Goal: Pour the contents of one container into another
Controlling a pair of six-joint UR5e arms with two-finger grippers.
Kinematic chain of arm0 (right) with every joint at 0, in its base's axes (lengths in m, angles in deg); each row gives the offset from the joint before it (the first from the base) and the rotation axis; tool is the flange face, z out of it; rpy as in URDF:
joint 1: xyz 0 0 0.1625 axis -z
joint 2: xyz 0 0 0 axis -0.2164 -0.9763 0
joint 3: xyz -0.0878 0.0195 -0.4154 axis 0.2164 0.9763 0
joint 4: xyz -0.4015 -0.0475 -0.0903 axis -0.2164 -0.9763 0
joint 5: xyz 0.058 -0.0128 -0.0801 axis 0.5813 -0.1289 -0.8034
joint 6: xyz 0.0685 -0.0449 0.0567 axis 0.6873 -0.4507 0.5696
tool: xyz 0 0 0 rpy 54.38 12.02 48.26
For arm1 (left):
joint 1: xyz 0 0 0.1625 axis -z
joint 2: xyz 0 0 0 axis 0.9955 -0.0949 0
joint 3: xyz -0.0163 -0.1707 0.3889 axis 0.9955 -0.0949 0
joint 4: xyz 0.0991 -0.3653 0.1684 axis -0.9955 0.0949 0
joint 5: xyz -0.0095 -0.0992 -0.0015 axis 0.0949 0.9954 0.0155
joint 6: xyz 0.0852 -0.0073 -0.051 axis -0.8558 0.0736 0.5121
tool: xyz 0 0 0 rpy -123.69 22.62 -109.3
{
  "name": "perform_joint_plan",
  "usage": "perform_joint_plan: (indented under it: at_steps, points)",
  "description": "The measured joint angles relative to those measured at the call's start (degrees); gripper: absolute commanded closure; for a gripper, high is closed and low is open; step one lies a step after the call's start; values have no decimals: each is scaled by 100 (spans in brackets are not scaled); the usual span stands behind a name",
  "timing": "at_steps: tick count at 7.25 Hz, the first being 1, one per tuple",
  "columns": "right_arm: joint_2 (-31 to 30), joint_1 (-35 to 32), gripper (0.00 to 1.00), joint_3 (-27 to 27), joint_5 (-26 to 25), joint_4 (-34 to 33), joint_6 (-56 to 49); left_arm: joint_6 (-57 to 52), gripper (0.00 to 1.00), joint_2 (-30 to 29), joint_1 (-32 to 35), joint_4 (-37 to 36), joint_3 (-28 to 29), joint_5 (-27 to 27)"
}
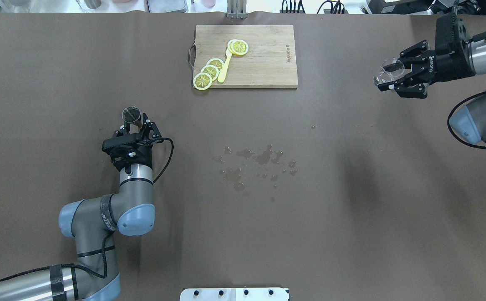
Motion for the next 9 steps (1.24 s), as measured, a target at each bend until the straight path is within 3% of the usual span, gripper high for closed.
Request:
perform_joint_plan:
  at_steps: [2,5,9]
  points:
    - [-14,-25,100,-1,29,-70,-2,0,63,-5,1,-4,11,2]
    - [-47,-115,100,-18,57,-109,2,0,81,-6,4,-13,2,1]
    - [-44,-99,100,-388,64,-727,4,-565,95,46,211,42,-456,13]
